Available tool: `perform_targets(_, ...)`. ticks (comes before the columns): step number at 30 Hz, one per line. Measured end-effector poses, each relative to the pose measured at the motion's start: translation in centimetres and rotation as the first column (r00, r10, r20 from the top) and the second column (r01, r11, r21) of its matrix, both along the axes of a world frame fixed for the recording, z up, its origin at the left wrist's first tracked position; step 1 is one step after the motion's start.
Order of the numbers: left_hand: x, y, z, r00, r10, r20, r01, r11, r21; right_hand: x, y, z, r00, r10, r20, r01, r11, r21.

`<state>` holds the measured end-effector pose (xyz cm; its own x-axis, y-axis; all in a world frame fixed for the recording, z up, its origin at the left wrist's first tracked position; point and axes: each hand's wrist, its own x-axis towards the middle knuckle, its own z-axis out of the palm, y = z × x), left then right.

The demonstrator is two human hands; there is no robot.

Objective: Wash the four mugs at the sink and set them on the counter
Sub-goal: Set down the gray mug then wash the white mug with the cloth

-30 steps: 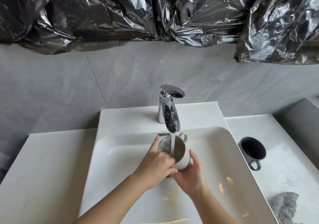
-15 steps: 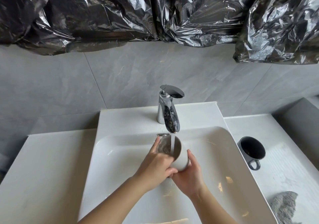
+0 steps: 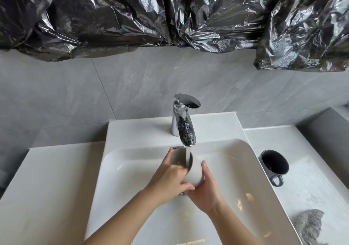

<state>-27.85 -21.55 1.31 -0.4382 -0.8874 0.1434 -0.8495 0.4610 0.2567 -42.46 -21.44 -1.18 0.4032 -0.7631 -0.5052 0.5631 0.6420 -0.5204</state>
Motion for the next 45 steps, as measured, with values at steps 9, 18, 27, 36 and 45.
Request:
perform_targets(9,-0.4,0.6,-0.2,0.997,-0.021,-0.077,0.024,0.999,0.029,-0.1,0.7,-0.9,0.997,-0.068,0.040,0.068,0.998,-0.015)
perform_targets(18,1.0,-0.1,-0.3,0.986,-0.158,0.053,0.158,0.987,-0.004,-0.8,0.1,-1.0,0.999,-0.002,-0.036,-0.001,0.998,-0.067)
perform_targets(27,0.0,1.4,0.3,0.986,0.057,-0.159,-0.041,0.994,0.105,-1.2,-0.2,-0.5,0.999,0.045,-0.025,-0.048,0.994,-0.096)
perform_targets(36,-0.4,0.9,2.0,0.994,0.093,-0.065,-0.070,0.954,0.292,-1.2,-0.3,0.3,0.994,0.103,0.038,-0.095,0.982,-0.164)
perform_targets(45,0.4,1.3,2.8,0.986,-0.136,-0.100,0.161,0.939,0.305,-1.5,0.2,0.0,0.996,0.084,-0.036,-0.087,0.994,-0.066)
